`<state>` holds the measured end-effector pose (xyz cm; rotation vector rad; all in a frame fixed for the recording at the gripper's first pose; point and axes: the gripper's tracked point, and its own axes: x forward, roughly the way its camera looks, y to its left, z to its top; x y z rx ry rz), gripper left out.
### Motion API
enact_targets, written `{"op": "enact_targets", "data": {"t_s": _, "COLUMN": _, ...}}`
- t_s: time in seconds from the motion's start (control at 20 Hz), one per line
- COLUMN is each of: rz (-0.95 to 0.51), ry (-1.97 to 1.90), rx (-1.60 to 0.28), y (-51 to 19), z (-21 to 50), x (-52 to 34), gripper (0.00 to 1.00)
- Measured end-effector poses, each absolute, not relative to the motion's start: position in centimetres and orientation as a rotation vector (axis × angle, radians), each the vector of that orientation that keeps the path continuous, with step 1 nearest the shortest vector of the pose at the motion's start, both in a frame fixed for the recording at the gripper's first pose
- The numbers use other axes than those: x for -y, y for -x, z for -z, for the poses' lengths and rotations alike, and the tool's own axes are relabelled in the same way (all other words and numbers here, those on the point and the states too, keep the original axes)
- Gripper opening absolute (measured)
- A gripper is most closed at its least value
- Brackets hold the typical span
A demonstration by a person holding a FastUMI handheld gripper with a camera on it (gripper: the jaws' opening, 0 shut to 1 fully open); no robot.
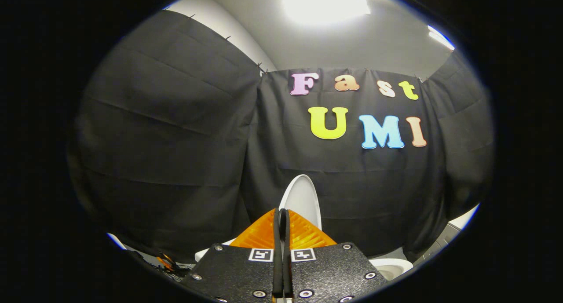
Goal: Open the toilet lid.
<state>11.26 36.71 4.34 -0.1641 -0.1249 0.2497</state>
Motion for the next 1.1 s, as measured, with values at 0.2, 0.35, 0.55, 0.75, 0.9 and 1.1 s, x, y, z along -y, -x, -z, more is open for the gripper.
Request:
{"op": "enact_targets", "data": {"t_s": 0.2, "rz": -0.327, "ry": 0.137, "rx": 0.090, "y": -11.8, "z": -3.6, "x": -38.9, "gripper": 0.00}}
{"op": "enact_targets", "data": {"t_s": 0.35, "rz": -0.385, "ry": 0.110, "rx": 0.071, "y": -11.6, "z": -3.5, "x": -39.5, "gripper": 0.00}}
{"op": "enact_targets", "data": {"t_s": 0.55, "rz": -0.397, "ry": 0.125, "rx": 0.085, "y": -11.7, "z": -4.1, "x": -38.5, "gripper": 0.06}}
{"op": "enact_targets", "data": {"t_s": 0.75, "rz": -0.428, "ry": -0.054, "rx": 0.134, "y": -9.9, "z": -8.2, "x": -35.1, "gripper": 0.51}}
{"op": "enact_targets", "data": {"t_s": 0.9, "rz": -0.383, "ry": -0.035, "rx": 0.203, "y": -7.8, "z": -11.7, "x": -31.0, "gripper": 0.89}}
{"op": "enact_targets", "data": {"t_s": 1.1, "rz": -0.261, "ry": -0.065, "rx": 0.221, "y": -6.1, "z": -13.1, "x": -22.8, "gripper": 0.94}}
